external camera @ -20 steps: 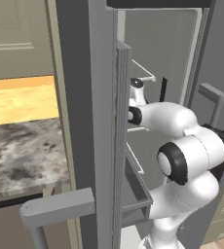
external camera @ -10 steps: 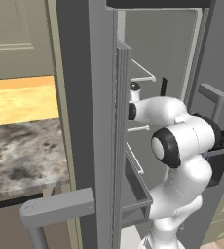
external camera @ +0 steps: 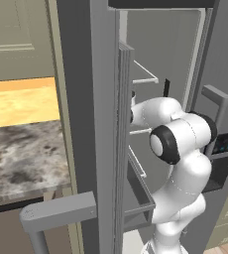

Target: Take the lemon wedge from the fridge and place it on the plate with fish on the dining counter.

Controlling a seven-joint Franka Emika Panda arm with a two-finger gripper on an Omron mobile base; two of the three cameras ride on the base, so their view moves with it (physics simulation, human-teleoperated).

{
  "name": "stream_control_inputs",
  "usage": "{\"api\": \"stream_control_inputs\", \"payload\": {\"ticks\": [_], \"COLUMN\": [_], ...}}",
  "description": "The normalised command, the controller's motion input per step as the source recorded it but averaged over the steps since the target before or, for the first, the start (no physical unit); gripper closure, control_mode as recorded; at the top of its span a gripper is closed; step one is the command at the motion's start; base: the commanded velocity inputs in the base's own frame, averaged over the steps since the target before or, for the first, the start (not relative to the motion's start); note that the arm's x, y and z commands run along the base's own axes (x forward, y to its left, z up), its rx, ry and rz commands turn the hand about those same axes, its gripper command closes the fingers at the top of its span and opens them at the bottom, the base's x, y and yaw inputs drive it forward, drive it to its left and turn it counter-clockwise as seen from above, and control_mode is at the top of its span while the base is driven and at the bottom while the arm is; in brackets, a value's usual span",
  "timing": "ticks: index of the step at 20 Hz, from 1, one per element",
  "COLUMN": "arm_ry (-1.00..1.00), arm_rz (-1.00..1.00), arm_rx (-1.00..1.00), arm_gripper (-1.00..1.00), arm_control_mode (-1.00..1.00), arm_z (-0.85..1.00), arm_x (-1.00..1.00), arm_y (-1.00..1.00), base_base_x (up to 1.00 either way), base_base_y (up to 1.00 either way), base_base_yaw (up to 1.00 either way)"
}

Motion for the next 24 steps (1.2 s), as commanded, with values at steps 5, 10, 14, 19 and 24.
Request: {"api": "stream_control_inputs", "payload": {"ticks": [5,10,14,19,24], "arm_ry": [0.01,0.00,0.01,0.13,0.23], "arm_rz": [0.00,0.00,-0.02,-0.14,-0.20], "arm_rx": [0.00,0.00,0.10,0.24,0.30], "arm_gripper": [1.00,1.00,1.00,1.00,1.00], "arm_control_mode": [-1.00,-1.00,-1.00,-1.00,-1.00], "arm_z": [-0.04,0.02,0.62,1.00,1.00], "arm_x": [0.03,-0.05,-0.58,-1.00,-1.00], "arm_y": [0.04,0.00,0.00,0.00,-0.11], "base_base_x": [0.00,0.00,0.00,0.00,0.00], "base_base_y": [0.00,0.00,0.00,0.00,0.00], "base_base_yaw": [0.00,0.00,0.00,0.00,0.00]}}
